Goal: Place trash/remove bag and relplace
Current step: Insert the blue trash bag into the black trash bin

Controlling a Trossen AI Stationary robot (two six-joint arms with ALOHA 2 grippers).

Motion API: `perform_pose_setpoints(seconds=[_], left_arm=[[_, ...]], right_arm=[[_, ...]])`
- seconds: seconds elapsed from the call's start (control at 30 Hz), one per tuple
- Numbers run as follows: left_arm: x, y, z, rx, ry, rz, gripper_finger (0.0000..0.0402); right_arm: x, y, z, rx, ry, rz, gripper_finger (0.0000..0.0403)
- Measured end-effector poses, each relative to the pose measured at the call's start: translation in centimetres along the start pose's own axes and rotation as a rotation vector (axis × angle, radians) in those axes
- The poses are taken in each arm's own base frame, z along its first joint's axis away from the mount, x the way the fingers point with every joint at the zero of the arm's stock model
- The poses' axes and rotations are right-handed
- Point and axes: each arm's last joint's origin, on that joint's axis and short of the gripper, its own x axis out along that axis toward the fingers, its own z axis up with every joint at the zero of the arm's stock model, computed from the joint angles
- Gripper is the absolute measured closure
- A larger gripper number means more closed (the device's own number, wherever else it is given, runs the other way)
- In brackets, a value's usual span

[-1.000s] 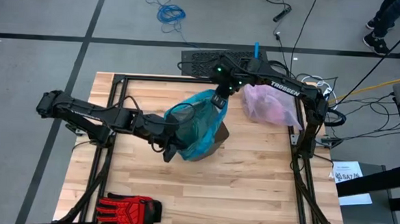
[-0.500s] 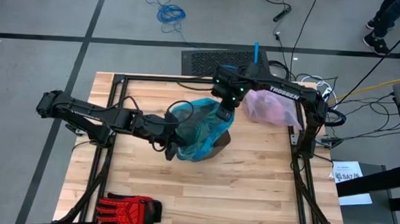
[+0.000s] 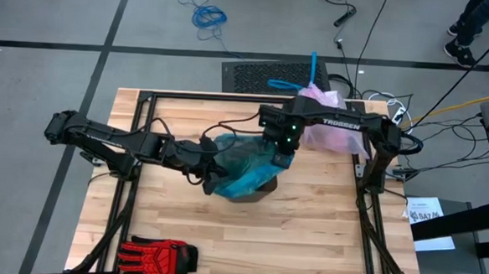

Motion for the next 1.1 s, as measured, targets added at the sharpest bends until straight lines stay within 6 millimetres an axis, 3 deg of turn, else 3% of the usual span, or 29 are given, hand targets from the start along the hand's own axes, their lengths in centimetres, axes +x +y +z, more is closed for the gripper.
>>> perform_pose_setpoints(seconds=[0.33, 0.63, 0.83, 0.97, 1.1], left_arm=[[0.0, 0.1, 0.0, 0.003, 0.005, 0.006, 0.04], [0.0, 0.1, -0.1, 0.009, 0.007, 0.006, 0.04], [0.0, 0.1, -0.1, 0.011, 0.01, 0.003, 0.04], [0.0, 0.1, -0.1, 0.011, 0.012, 0.002, 0.04], [0.0, 0.1, -0.1, 0.011, 0.013, 0.001, 0.04]], right_arm=[[-4.9, 1.4, -3.4, -0.024, -0.202, -0.023, 0.0381], [-8.8, 1.9, -7.0, -0.031, -0.351, 0.006, 0.0257], [-10.0, 2.2, -7.7, -0.055, -0.437, 0.039, 0.017], [-10.7, 3.9, -7.7, -0.185, -0.51, 0.214, 0.0143], [-11.0, 6.5, -7.6, -0.305, -0.589, 0.32, 0.0145]])
